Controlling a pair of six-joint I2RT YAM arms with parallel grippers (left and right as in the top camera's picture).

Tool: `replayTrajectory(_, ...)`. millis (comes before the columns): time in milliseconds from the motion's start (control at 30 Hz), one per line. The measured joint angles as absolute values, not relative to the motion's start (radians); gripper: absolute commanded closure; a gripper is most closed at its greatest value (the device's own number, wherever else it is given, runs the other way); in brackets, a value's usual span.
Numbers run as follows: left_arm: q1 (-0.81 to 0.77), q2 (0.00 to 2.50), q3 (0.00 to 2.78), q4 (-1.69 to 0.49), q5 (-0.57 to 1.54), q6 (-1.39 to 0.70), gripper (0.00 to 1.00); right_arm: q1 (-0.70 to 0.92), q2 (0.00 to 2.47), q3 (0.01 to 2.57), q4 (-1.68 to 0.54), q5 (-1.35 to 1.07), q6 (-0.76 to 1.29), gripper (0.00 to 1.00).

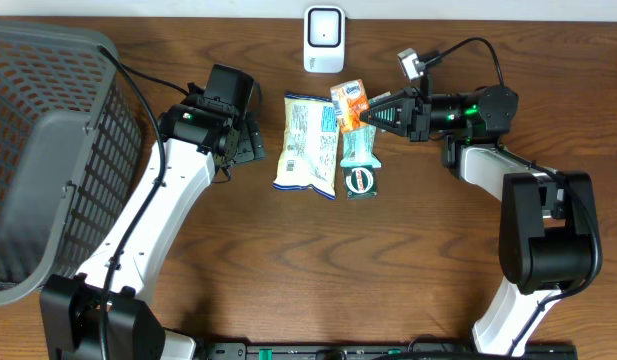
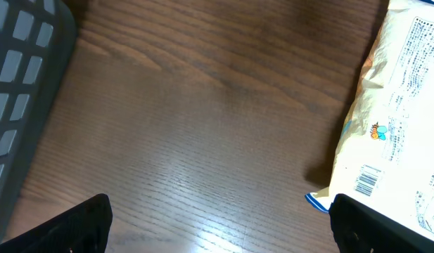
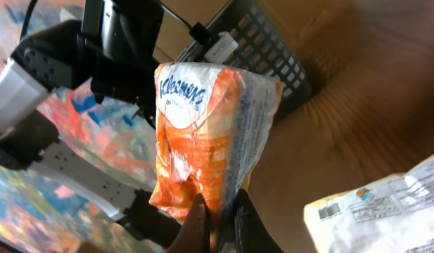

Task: Scan the item barcode
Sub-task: 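Lift the orange Kleenex pack and carry it toward the scanner, then hold the orange Kleenex pack under the scanner with the right gripper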

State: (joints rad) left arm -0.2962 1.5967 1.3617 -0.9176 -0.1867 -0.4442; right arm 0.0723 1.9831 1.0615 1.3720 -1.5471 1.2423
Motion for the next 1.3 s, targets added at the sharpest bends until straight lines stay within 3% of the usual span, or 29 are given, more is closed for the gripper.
replayTrajectory(300,-0.296,1.597,1.362,-0.918,-0.187,-0.444,0.02,0.06,1.983,1.061,1.374,-1.547,1.303,0.99)
replayTrajectory(633,-0.296,1.597,1.362,-0.918,-0.187,-0.444,0.02,-0.08,1.983,1.061,1.373,-1.547,1.31,0.99)
replayTrajectory(1300,-0.296,1.597,1.362,-0.918,-0.187,-0.444,0.02,0.059,1.983,1.061,1.373,-1.547,1.325,0.99)
